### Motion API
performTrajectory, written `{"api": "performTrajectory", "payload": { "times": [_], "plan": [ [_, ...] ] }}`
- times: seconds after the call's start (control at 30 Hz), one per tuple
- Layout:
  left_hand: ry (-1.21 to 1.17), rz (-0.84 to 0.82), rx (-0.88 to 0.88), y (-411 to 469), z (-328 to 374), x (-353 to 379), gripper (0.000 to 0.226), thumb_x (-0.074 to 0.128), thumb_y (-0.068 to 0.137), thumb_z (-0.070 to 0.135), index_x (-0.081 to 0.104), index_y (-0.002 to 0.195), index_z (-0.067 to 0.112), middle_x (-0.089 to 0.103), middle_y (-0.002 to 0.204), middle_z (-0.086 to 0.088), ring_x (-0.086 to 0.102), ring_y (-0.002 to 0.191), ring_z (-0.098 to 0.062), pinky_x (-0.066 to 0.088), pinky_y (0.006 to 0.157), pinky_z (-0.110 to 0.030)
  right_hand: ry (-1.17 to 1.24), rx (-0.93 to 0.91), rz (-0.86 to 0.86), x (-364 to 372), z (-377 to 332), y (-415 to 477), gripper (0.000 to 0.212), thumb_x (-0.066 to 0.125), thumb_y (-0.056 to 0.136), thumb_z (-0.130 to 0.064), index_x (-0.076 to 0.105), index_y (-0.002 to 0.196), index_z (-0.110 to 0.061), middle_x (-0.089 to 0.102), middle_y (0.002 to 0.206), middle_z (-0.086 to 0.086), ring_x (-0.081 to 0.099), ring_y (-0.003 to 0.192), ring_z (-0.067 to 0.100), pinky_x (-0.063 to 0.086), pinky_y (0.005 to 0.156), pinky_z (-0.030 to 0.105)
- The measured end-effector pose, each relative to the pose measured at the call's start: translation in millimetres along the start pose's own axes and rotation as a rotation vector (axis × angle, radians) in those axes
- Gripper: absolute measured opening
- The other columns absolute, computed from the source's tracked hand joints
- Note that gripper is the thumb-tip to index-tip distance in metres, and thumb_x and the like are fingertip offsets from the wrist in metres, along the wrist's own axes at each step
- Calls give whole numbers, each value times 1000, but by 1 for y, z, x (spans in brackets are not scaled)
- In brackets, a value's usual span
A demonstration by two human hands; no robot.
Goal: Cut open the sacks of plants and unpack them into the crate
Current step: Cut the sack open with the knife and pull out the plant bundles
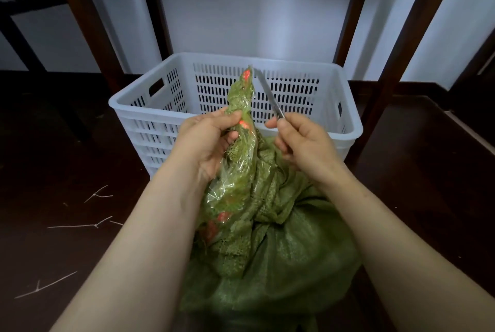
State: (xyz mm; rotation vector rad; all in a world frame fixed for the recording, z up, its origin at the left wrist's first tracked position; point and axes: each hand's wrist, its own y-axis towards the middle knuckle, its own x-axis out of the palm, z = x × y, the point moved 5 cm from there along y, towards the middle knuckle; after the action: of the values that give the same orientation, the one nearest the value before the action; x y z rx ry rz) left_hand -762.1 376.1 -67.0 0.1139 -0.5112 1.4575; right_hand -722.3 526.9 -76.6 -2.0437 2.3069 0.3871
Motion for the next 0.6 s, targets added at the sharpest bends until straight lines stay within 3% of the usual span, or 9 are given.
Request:
{"api": "performTrajectory", "payload": {
  "times": [0.1,0.17,0.3,0.6],
  "plan": [
    [-41,25,0,0,1,0,6,62,82,-7,61,87,-5,68,61,-4,57,43,-5,45,43,-10,-416,-160,11,1,-1,-4,21,42,99,-32,61,94,-23,47,62,-12,48,61,10,45,59,34],
    [-49,31,0,0,1,1,9,63,81,-7,62,90,-5,68,59,-4,58,44,-5,45,43,-10,-552,-175,12,2,-2,-5,26,40,99,-38,60,95,-22,50,65,-10,51,66,14,47,67,40],
    [-17,15,-23,-2,-2,3,4,64,81,-7,64,82,-3,68,56,-5,58,42,-6,45,41,-10,-693,-201,12,5,-9,-4,31,35,100,-40,57,96,-18,48,64,-8,49,65,14,39,60,31],
    [-51,25,-45,2,-1,-5,8,61,81,-8,60,84,-2,65,52,-2,56,40,-4,42,39,-11,-911,-231,7,10,-1,-8,22,28,100,-41,41,92,-25,57,76,-2,55,73,20,35,60,29]
  ]
}}
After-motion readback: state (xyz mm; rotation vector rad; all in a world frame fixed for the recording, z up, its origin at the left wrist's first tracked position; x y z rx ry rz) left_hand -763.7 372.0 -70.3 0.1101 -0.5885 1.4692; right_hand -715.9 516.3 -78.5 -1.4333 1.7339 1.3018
